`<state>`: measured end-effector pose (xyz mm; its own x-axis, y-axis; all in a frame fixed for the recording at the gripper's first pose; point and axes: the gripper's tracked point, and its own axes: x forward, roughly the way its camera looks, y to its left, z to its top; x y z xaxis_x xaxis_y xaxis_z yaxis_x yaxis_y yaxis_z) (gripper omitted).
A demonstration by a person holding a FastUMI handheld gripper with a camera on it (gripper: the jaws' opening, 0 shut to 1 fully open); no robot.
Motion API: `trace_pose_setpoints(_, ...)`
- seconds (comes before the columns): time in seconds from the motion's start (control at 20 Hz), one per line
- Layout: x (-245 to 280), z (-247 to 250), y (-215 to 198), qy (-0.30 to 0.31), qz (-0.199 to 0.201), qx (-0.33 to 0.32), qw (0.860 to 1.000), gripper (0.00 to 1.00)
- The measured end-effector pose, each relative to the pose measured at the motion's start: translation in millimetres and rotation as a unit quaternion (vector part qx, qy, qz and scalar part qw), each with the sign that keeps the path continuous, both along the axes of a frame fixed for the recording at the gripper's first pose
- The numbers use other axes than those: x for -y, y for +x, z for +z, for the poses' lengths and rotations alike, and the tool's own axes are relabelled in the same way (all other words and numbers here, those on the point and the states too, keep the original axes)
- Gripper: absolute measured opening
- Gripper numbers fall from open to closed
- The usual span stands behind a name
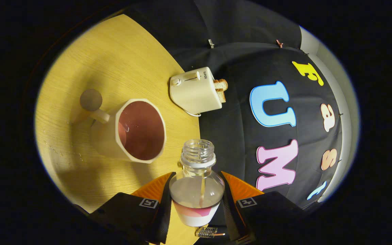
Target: Take the bottle from table, then pour the juice into the cup, finally place the bottle on the coaster
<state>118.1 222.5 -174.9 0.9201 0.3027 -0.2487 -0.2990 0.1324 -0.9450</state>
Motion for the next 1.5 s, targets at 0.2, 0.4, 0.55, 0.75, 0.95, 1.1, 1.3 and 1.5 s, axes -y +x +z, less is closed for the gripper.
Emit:
trace_pose_setpoints(0.2,-3,-5,4,-0.033,0.01,0.008,0.999,0.69)
trace_pose_setpoints(0.4,-8,-9,7,-0.067,0.029,0.02,0.997,0.69)
trace_pose_setpoints(0.55,-8,-14,7,-0.091,0.043,0.024,0.995,0.69)
trace_pose_setpoints(0.75,-11,-16,7,-0.122,0.064,0.038,0.99,0.69)
trace_pose_setpoints(0.95,-9,-17,11,-0.14,0.073,0.041,0.987,0.69)
trace_pose_setpoints(1.1,-10,-16,13,-0.155,0.08,0.043,0.984,0.69)
trace_pose_setpoints(1.3,-13,-17,13,-0.176,0.098,0.048,0.978,0.69)
trace_pose_setpoints(1.5,-11,-21,8,-0.195,0.109,0.046,0.974,0.68)
